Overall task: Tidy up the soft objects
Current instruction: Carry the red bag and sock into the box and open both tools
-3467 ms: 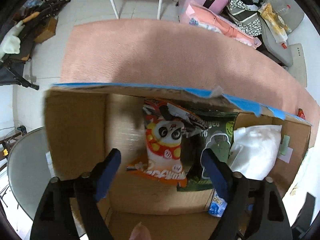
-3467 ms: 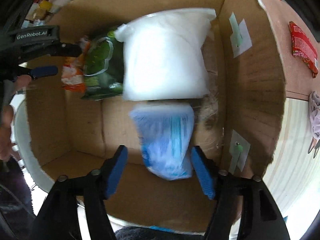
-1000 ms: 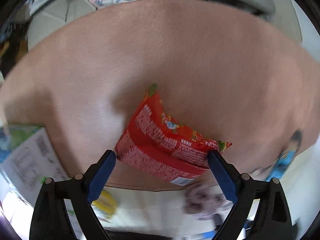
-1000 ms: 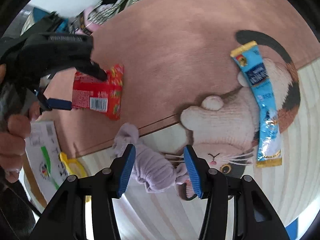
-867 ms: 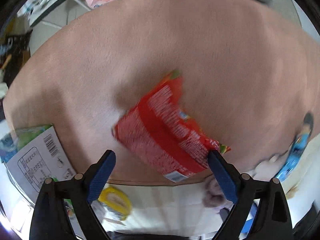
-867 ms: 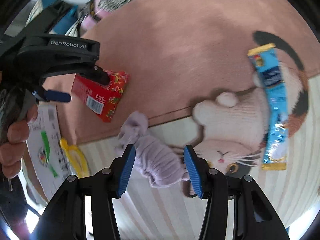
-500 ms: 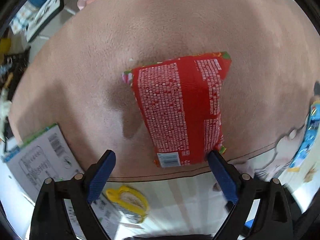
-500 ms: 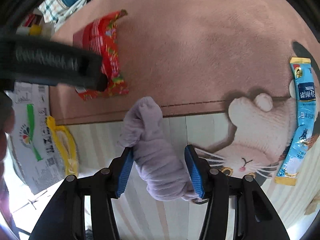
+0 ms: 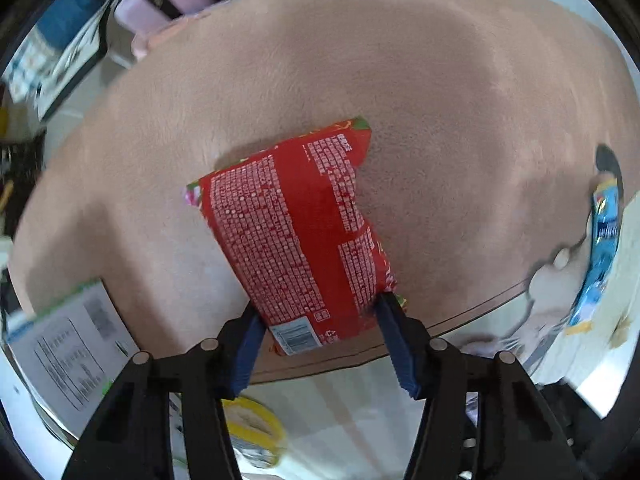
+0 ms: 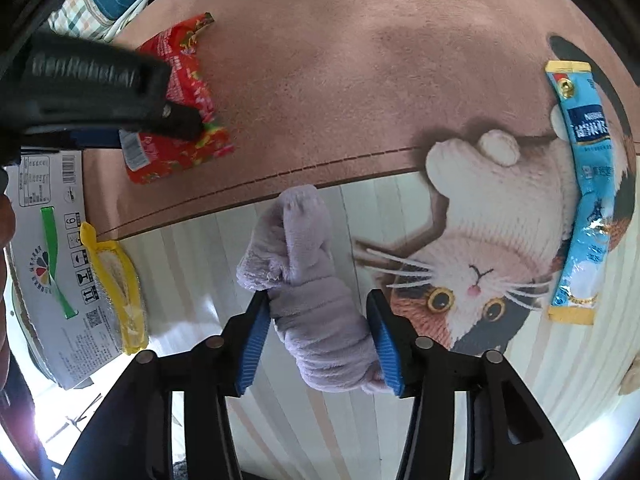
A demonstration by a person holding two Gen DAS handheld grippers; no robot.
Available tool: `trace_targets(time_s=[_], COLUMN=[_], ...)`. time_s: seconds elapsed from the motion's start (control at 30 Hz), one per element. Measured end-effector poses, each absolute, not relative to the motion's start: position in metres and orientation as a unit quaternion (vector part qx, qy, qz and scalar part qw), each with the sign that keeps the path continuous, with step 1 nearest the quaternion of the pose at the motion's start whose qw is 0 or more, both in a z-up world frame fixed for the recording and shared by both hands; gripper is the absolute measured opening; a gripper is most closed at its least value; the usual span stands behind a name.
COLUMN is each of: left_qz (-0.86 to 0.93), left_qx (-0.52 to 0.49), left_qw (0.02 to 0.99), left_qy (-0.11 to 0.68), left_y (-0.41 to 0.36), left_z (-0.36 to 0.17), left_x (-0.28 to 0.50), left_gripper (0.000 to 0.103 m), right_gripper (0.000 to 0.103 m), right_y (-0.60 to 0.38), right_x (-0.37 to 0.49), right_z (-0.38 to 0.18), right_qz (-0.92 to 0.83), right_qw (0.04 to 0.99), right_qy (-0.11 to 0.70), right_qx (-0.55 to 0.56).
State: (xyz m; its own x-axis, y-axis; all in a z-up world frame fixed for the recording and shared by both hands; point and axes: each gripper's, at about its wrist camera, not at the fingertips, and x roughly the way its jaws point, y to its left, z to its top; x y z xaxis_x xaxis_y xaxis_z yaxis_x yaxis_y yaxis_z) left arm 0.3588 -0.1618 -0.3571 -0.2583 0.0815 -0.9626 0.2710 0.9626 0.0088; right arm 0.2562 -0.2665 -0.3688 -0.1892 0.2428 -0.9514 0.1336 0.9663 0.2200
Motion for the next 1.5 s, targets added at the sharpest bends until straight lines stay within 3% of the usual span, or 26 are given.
trace_targets(time_s=[0.1,0.27,0.5,0.67,0.7,0.83,0.93,1.03,1.07,1.1,1.13,1.2,1.5], left_qz=[-0.075,-0.055,-0.045,-0.022,-0.025,-0.025,-0.027,-0.026,-0.028,-0.028,-0.027,-0.034,-0.085], left_qx=[0.059,-0.014,-0.009,-0.019,-0.014,0.049,0.056,0.056,0.056,0.061,0.065,0.069,0.045], left_qw=[0.585,0.572,0.597,0.57,0.57,0.572,0.588,0.601,0.605,0.608,0.612,0.621,0.669], left_qy=[0.806,0.818,0.801,0.821,0.821,0.818,0.806,0.797,0.794,0.791,0.788,0.78,0.737], left_y=[-0.149,-0.129,-0.137,-0.141,-0.141,-0.167,-0.174,-0.177,-0.175,-0.175,-0.174,-0.174,-0.144], left_z=[-0.361,-0.366,-0.345,-0.368,-0.378,-0.386,-0.384,-0.373,-0.368,-0.364,-0.362,-0.355,-0.278], left_x=[0.363,0.371,0.39,0.405,0.41,0.404,0.396,0.376,0.377,0.375,0.37,0.362,0.327], left_gripper=[0.059,0.062,0.066,0.069,0.075,0.074,0.07,0.054,0.049,0.047,0.046,0.044,0.043], right_gripper=[0.062,0.063,0.063,0.063,0.063,0.063,0.063,0.063,0.061,0.05,0.042,0.038,0.036], right_y=[-0.271,-0.274,-0.27,-0.27,-0.269,-0.269,-0.268,-0.267,-0.266,-0.265,-0.262,-0.259,-0.253], right_x=[0.255,0.258,0.263,0.267,0.267,0.268,0.266,0.264,0.263,0.263,0.259,0.256,0.233], right_z=[-0.364,-0.36,-0.364,-0.372,-0.373,-0.377,-0.379,-0.381,-0.381,-0.379,-0.378,-0.376,-0.321], right_qz=[0.045,0.04,0.037,0.036,0.036,0.033,0.03,0.028,0.026,0.02,0.015,0.011,0.021], right_qw=[0.628,0.63,0.629,0.623,0.622,0.619,0.62,0.625,0.628,0.636,0.642,0.65,0.683], right_qy=[0.766,0.765,0.764,0.771,0.772,0.775,0.775,0.772,0.771,0.766,0.762,0.755,0.719], right_qx=[0.127,0.126,0.136,0.13,0.128,0.122,0.116,0.109,0.105,0.093,0.083,0.082,0.127])
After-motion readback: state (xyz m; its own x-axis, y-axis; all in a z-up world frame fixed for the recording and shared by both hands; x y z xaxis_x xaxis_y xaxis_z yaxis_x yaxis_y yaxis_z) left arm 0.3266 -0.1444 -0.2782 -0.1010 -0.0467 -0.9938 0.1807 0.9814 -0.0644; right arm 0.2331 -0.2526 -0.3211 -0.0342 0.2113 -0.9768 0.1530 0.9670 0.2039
